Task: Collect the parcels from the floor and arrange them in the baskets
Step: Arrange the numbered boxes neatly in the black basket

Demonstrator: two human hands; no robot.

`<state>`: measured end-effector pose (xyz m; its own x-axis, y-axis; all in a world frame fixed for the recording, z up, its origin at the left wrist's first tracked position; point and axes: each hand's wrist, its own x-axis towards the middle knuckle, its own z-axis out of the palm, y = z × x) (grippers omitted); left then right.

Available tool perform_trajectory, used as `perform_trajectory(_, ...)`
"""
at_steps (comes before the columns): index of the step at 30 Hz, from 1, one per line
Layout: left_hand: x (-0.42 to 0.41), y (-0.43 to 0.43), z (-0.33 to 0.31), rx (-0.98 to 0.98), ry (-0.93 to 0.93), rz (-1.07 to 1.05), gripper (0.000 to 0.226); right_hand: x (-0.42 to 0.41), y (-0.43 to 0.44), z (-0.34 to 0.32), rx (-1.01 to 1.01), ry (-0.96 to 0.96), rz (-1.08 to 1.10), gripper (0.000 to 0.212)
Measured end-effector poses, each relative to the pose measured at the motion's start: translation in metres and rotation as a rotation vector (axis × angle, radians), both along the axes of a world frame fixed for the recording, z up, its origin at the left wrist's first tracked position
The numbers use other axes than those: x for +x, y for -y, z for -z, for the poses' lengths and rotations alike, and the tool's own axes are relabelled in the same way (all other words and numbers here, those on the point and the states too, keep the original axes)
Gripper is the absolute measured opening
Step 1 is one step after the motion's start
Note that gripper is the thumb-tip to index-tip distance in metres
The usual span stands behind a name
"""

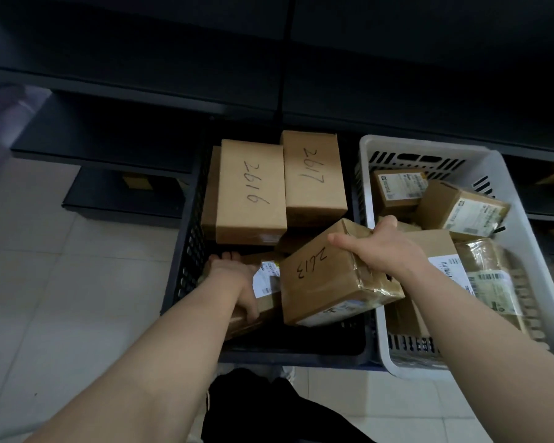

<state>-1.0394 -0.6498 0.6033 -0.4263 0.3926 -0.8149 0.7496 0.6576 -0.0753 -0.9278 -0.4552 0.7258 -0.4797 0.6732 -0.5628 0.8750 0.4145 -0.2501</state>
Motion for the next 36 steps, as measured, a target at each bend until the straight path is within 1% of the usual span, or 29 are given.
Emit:
perform_trajectory(4,0.001,0.000,-0.019,-0.006,-0.014,-0.063,0.120,-0.003,-0.001,-0.001,-0.017,-0.002,-0.005,0.109)
perform_trajectory(9,0.011,0.002,-0.023,0.041,-0.059,-0.073,0.111,-0.006,-0.005,-0.006,-0.019,0.000,-0.025,0.114)
perform_trajectory(12,0.007,-0.006,-0.031,0.125,-0.042,-0.192,0.104,-0.007,-0.009,-0.011,-0.002,0.007,-0.038,0.112)
perform_trajectory(13,0.004,-0.010,-0.034,0.137,-0.031,-0.226,0.104,-0.007,-0.009,-0.013,0.001,0.007,-0.036,0.111)
perform_trajectory(18,0.005,-0.015,-0.041,0.068,-0.023,-0.363,0.115,-0.006,-0.007,-0.023,0.024,-0.004,-0.030,0.109)
perform_trajectory(24,0.018,-0.023,-0.044,0.054,-0.138,-0.409,0.117,-0.004,-0.004,-0.027,0.045,-0.028,-0.029,0.099)
perform_trajectory(28,0.020,-0.021,-0.049,0.051,-0.228,-0.500,0.116,-0.005,-0.006,-0.029,0.034,-0.026,-0.034,0.102)
perform_trajectory(31,0.023,-0.014,-0.045,0.108,-0.286,-0.588,0.116,-0.005,-0.007,-0.031,0.023,-0.035,-0.039,0.101)
perform_trajectory(36,0.035,-0.019,-0.035,0.139,-0.364,-0.622,0.120,-0.003,-0.011,-0.025,0.018,-0.033,-0.051,0.100)
